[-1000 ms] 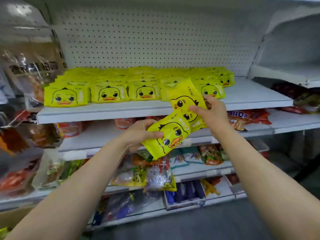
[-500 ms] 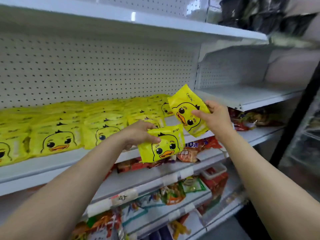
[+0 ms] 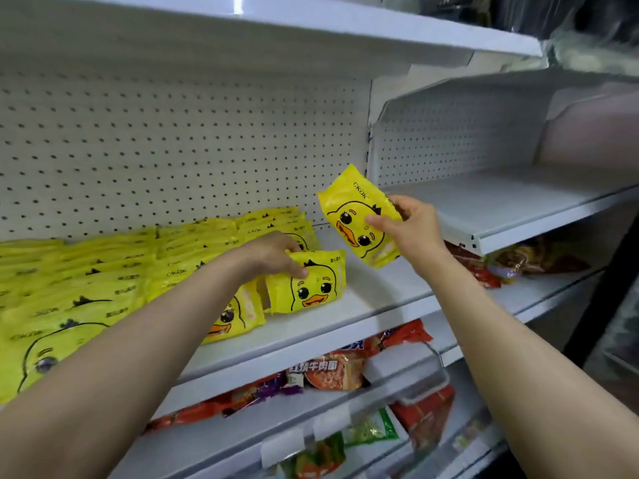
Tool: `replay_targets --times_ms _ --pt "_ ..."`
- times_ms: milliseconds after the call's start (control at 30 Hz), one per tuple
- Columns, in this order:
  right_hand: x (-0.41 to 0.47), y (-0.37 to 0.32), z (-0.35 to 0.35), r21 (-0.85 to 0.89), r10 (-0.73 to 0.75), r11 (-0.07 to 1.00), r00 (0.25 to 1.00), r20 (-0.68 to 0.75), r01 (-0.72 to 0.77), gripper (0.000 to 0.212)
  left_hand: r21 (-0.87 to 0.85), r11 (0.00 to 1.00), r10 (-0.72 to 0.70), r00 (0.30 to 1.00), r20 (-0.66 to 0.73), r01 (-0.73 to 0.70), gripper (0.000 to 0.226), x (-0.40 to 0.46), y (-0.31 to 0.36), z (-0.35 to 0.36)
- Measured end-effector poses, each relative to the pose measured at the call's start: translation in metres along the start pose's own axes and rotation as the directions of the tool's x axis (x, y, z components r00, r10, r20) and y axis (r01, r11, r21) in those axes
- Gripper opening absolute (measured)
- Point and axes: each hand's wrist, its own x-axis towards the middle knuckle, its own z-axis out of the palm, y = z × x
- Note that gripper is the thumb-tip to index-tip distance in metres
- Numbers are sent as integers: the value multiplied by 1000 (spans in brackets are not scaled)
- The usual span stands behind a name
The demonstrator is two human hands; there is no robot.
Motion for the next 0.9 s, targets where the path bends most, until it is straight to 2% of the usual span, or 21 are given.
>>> replay_targets --times_ms 167,267,533,700,900 --pt "43 22 -18 10 73 997 994 86 -74 26 113 991 -57 996 -64 64 58 37 5 0" --pt "66 33 -25 -4 64 998 991 115 -64 25 226 968 -91 992 -84 108 56 52 3 -3" --pt "96 60 -21 15 53 998 974 221 -57 22 371 908 -157 980 -123 193 63 69 -10 -17" --pt "106 63 -13 36 35 998 966 258 -45 22 373 905 -141 973 -184 202 60 74 -17 -20" --pt "116 65 -3 42 4 999 949 315 -18 22 208 961 -124 958 -259 181 54 77 -35 -19"
